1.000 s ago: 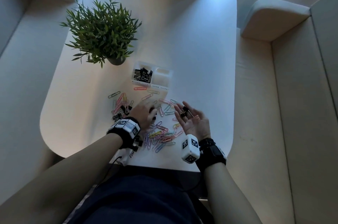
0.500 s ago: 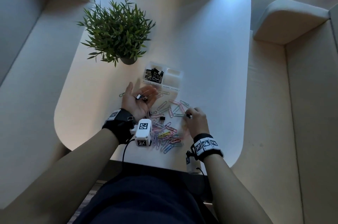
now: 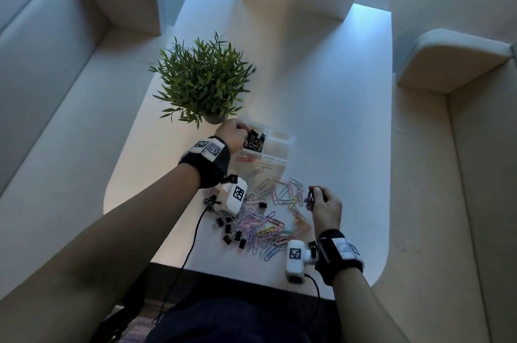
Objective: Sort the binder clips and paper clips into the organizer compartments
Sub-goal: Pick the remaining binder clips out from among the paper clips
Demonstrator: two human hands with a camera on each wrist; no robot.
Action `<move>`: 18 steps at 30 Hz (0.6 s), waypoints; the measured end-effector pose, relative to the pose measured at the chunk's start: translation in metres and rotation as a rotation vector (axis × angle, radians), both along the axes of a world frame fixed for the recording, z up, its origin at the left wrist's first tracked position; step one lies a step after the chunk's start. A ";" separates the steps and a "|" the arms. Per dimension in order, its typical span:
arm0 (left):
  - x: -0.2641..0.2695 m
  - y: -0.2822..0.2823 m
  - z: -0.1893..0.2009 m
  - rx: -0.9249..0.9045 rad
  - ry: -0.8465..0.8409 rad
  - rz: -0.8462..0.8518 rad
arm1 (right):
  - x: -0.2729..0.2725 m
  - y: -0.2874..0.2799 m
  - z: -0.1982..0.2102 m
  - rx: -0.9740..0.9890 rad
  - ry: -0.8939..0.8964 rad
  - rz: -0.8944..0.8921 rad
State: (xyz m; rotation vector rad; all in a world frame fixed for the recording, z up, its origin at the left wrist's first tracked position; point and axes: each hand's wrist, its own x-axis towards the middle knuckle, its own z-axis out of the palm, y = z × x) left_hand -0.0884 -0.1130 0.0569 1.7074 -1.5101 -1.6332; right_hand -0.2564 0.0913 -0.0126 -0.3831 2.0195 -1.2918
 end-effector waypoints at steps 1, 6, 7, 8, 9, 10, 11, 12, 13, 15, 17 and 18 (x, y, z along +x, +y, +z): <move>-0.006 -0.008 -0.002 -0.062 -0.077 -0.084 | 0.004 -0.006 0.006 -0.043 -0.142 -0.057; -0.013 -0.019 -0.002 -0.286 -0.426 -0.484 | 0.021 -0.060 0.037 -0.172 -0.378 -0.055; -0.012 -0.019 -0.002 -0.279 -0.419 -0.510 | 0.023 -0.074 0.042 -0.182 -0.407 -0.037; -0.010 -0.019 -0.003 -0.249 -0.387 -0.513 | 0.025 -0.087 0.045 -0.186 -0.448 -0.036; -0.007 -0.020 -0.003 -0.216 -0.336 -0.481 | 0.028 -0.101 0.047 -0.184 -0.478 -0.032; -0.003 -0.019 0.000 -0.181 -0.286 -0.423 | 0.029 -0.115 0.048 -0.177 -0.476 -0.016; 0.002 -0.018 0.002 -0.169 -0.239 -0.348 | 0.031 -0.128 0.048 -0.158 -0.407 0.033; 0.009 -0.016 0.005 -0.174 -0.200 -0.274 | 0.034 -0.141 0.049 -0.117 -0.262 0.128; 0.016 -0.013 0.008 -0.193 -0.185 -0.222 | 0.037 -0.153 0.050 -0.072 -0.046 0.252; 0.035 -0.001 0.011 -0.240 -0.206 -0.176 | 0.047 -0.170 0.054 -0.027 0.413 0.526; 0.057 0.017 0.007 -0.278 -0.252 -0.213 | 0.062 -0.180 0.054 -0.020 0.714 0.806; 0.067 0.027 0.004 -0.291 -0.286 -0.259 | 0.068 -0.183 0.051 0.013 0.823 0.934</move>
